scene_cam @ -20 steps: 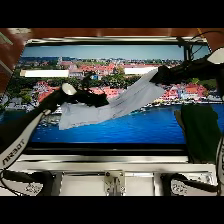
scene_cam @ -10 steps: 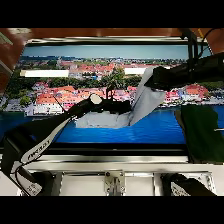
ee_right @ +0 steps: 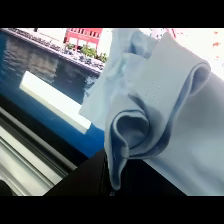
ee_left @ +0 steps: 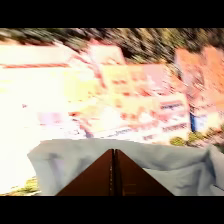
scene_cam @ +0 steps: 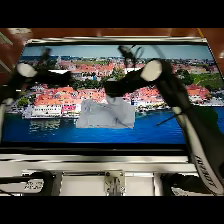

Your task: Fold the shirts.

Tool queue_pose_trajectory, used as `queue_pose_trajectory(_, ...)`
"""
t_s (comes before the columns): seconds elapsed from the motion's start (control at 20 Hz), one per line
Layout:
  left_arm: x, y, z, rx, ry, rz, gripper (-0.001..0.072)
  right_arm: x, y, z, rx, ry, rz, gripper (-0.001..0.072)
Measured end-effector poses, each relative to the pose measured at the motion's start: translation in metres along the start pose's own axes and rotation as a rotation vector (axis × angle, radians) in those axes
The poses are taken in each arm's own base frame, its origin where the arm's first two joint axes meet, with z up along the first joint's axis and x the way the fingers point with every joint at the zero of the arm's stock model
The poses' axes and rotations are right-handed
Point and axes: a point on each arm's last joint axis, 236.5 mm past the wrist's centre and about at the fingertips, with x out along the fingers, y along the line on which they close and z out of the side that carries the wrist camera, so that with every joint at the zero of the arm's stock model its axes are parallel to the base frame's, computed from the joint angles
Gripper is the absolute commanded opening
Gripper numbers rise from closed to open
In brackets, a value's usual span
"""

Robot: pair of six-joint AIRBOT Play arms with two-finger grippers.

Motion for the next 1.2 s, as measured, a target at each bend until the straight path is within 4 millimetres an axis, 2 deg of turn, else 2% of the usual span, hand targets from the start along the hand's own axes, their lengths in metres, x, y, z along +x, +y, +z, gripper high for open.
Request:
queue_pose_trajectory(0.05,-0.036,0.028,0.014,-0.008,-0.045,0.067,0.0037,0.029,0.012,-0.002,0.002,-0.003,0.029,0.0065)
queue_pose_trajectory(0.15,-0.105,0.067,0.031,-0.035,-0.134,0.171,0.0037,0.084,0.031,-0.007,0.033,-0.018,0.083,0.0078)
queue_pose_trajectory(0.2,-0.137,0.081,0.034,-0.046,-0.176,0.215,0.0037,0.108,0.039,-0.011,0.064,-0.027,0.11,0.0231)
queue_pose_trajectory(0.25,-0.163,0.089,0.036,-0.054,-0.214,0.248,0.0037,0.13,0.045,-0.015,0.109,-0.033,0.139,0.0534)
queue_pose_trajectory(0.3,-0.187,0.093,0.036,-0.059,-0.247,0.276,0.0037,0.147,0.05,-0.02,0.155,-0.032,0.164,0.0623)
queue_pose_trajectory(0.4,-0.219,0.093,0.035,-0.056,-0.297,0.311,0.0037,0.172,0.053,-0.031,0.238,-0.009,0.197,0.0622)
queue_pose_trajectory(0.5,-0.237,0.087,0.032,-0.044,-0.323,0.324,0.0037,0.177,0.048,-0.032,0.272,0.004,0.208,0.0622)
queue_pose_trajectory(0.6,-0.244,0.081,0.03,-0.029,-0.333,0.327,0.0037,0.164,0.035,-0.03,0.265,0.039,0.209,0.0622)
queue_pose_trajectory(0.7,-0.243,0.073,0.028,-0.014,-0.33,0.318,0.0037,0.134,0.009,-0.024,0.217,0.076,0.176,0.0623)
queue_pose_trajectory(0.75,-0.242,0.071,0.027,-0.007,-0.325,0.314,0.0037,0.115,-0.014,-0.024,0.181,0.105,0.13,0.0623)
queue_pose_trajectory(0.85,-0.239,0.067,0.025,0.0,-0.319,0.309,0.0037,0.075,-0.072,-0.029,0.125,0.174,-0.005,0.0624)
queue_pose_trajectory(1.0,-0.236,0.064,0.022,0.019,-0.307,0.304,0.0037,0.014,-0.178,-0.061,0.145,0.329,-0.247,0.0627)
queue_pose_trajectory(1.1,-0.234,0.061,0.021,0.028,-0.3,0.299,0.0037,-0.005,-0.21,-0.088,0.239,0.405,-0.262,0.0627)
queue_pose_trajectory(1.2,-0.231,0.056,0.02,0.041,-0.297,0.289,0.0037,-0.002,-0.216,-0.108,0.335,0.43,-0.184,0.0627)
